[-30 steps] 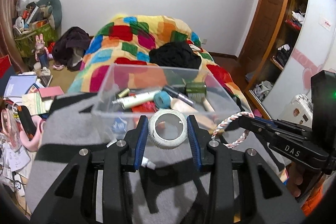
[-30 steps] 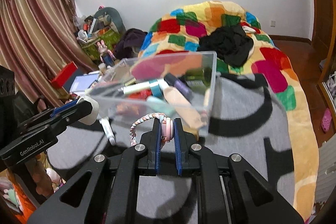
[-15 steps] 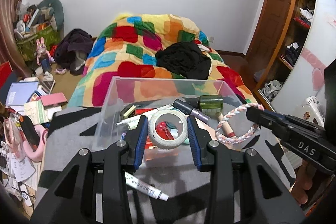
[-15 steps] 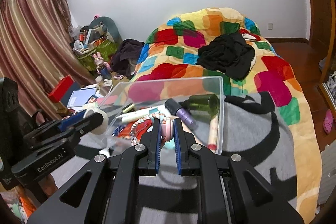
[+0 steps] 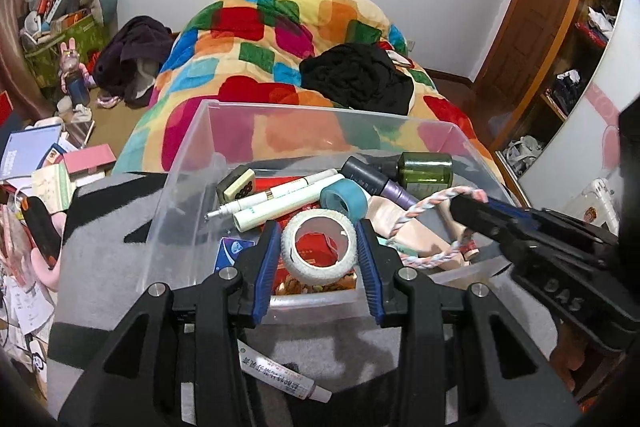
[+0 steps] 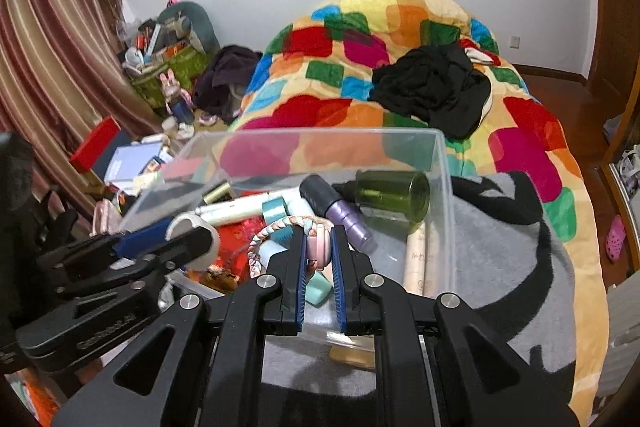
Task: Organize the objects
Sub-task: 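Open both tools to release the tape roll and rope ring into the bin, then withdraw both open tools back toward the remaining items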
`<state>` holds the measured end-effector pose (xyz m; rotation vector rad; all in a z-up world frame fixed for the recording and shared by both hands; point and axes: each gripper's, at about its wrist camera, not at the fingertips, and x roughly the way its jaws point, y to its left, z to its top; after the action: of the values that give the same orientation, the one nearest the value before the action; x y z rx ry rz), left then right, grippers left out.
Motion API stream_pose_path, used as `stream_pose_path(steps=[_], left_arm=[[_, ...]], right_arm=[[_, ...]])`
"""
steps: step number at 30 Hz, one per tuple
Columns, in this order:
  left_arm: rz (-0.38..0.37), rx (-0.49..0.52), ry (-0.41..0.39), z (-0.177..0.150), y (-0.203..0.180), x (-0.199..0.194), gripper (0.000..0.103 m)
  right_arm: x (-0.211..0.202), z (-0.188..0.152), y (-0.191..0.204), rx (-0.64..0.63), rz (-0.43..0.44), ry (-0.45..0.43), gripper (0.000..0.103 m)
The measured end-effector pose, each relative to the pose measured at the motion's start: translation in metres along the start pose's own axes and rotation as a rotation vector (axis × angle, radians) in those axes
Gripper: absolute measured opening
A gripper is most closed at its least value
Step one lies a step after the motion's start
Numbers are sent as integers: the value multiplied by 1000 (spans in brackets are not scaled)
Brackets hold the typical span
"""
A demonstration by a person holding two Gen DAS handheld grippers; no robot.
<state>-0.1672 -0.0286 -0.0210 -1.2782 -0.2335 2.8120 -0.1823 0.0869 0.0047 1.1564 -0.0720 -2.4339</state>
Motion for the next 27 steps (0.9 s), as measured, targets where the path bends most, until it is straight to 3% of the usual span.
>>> stream_pose_path(steps=[7, 10, 14, 21, 27], left_arm=[[-11, 8, -13, -4, -2, -11, 37], [-14, 0, -26, -7, -1, -19, 39], [-2, -11, -59, -15, 3, -34, 47], [34, -54, -78, -35, 19, -51, 61], [37, -81, 35, -56, 34, -28, 67]], right_arm=[[6, -5, 5, -46, -20, 38, 11], [2, -6, 6, -64, -15, 49, 16], [-7, -5, 6, -69, -15, 28, 42], [-31, -9, 8, -87, -25, -21, 50], [-50, -20, 7, -73, -30, -60, 67]])
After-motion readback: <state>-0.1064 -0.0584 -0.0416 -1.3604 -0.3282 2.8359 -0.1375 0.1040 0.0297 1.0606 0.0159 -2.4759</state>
